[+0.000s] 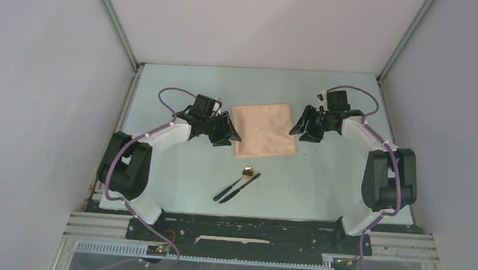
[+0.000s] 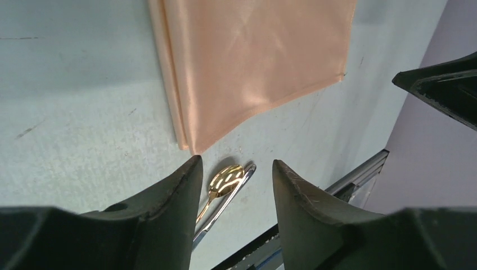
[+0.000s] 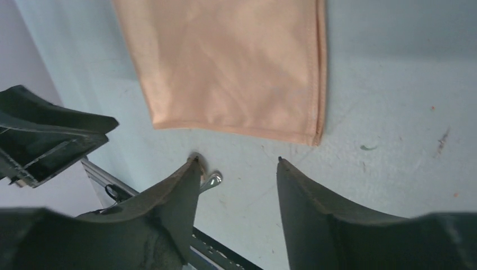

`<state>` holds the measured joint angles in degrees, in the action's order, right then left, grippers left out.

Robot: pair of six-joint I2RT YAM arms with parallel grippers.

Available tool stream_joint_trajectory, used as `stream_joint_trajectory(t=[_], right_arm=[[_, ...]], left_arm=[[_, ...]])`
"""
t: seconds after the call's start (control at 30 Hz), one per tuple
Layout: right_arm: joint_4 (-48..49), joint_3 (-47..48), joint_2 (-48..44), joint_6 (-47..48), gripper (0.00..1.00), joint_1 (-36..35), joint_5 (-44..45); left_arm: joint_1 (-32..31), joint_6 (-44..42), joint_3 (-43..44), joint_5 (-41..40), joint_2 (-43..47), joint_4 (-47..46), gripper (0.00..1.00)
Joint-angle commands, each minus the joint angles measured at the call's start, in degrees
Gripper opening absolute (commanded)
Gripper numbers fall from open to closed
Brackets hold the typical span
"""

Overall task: Fold the napkin into a case and place the utensils inside
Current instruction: Pick up the top corner of the square-folded napkin from the center of the board.

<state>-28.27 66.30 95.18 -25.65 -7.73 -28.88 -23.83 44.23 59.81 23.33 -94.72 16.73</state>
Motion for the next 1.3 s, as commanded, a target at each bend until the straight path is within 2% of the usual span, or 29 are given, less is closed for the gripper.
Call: stream_joint_trajectory(t=[0.0,0.03,0.13,0.27,0.43,0.53,0.67,0.77,0.97,1.27], right_arm=[[-0.7,-1.3,0.1,4.2,0.56,1.3,3.1],[-0.2,-1.3,0.7,4.3,0.53,1.8,2.3],[0.4,-1.3,2.4,4.2,0.44,3.1,0.2],[0.3,-1.3,4.9,5.0,0.39,3.3,-1.3],[1.8,-1.8,6.6,5.0,0.38,3.3,-2.5],[2.9,-1.9,7.7,4.7,0.32,3.2,-3.8],[3.2,-1.8,8.5,4.4,0.33,3.3,-3.9],[3.4,-1.8,9.0,4.1,0.34,3.4,-3.9],[3.8,-1.8,10.6,4.6,0.35,3.5,-4.3],[3.8,-1.9,11.4,4.8,0.29,3.3,-4.8]], left_arm=[[-0.1,-2.7,-1.6,-3.4,0.6,2.2,0.5],[0.0,-2.1,-1.8,-2.9,-0.5,1.5,0.49],[0.0,-0.5,-2.3,-1.6,-2.6,-1.3,0.53],[-0.1,0.2,-2.3,-1.1,-4.8,-3.1,0.53],[-0.5,1.5,-3.2,0.0,-6.6,-5.7,0.47],[-0.8,1.9,-3.6,0.0,-7.6,-6.3,0.43],[-1.0,2.1,-4.1,0.0,-8.0,-7.0,0.41],[-1.0,2.2,-4.2,0.1,-8.2,-7.2,0.36],[-1.0,2.2,-4.7,0.2,-8.5,-7.7,0.35],[-1.0,2.4,-5.3,0.7,-8.7,-8.5,0.27]])
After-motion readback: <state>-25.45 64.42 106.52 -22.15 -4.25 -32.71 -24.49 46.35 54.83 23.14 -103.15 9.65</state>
